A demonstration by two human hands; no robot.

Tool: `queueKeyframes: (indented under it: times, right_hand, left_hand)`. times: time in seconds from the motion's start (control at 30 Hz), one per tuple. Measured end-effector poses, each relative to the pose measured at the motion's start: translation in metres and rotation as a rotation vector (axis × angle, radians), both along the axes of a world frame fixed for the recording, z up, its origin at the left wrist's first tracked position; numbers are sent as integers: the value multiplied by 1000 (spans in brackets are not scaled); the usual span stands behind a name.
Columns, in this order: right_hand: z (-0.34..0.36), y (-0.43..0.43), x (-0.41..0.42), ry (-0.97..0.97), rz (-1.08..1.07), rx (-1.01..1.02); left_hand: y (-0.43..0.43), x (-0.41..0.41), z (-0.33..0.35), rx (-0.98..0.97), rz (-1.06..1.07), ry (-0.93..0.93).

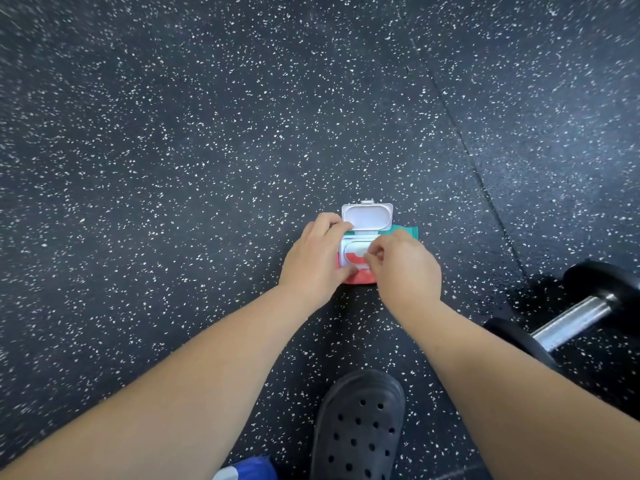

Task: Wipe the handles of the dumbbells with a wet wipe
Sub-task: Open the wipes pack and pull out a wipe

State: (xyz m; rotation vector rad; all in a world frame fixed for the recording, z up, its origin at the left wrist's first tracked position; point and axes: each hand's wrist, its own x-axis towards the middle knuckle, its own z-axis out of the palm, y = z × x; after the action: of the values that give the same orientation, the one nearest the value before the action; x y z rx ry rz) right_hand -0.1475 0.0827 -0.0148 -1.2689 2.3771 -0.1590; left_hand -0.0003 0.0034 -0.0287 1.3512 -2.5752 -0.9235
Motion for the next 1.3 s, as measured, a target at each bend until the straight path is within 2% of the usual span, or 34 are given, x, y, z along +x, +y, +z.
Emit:
queueKeyframes:
  times: [0.23,0.5,0.67,0.8,0.9,1.03,1.17,1.3]
  right_hand:
    - [8,-11,11,215,125,172]
    - [13,-18,16,185,239,269]
    - [6,-7,6,123,240,199]
    - [4,0,3,-12,36,5]
    - [2,4,2,-15,51,-55]
    - [1,0,2,80,155,5]
    - [1,-8,6,133,148,78]
    - [1,-6,5,15,95,51]
  left_hand:
    - [0,-2,-2,8,4,-24]
    - [2,-3,-4,3,22,-12]
    - [3,-5,-5,0,32,-16]
    - [4,-6,-5,0,36,-24]
    - [4,-6,-3,0,32,-28]
    - [5,-6,-3,0,39,-25]
    - [4,-6,-4,3,34,-23]
    - [4,-6,-3,1,36,-22]
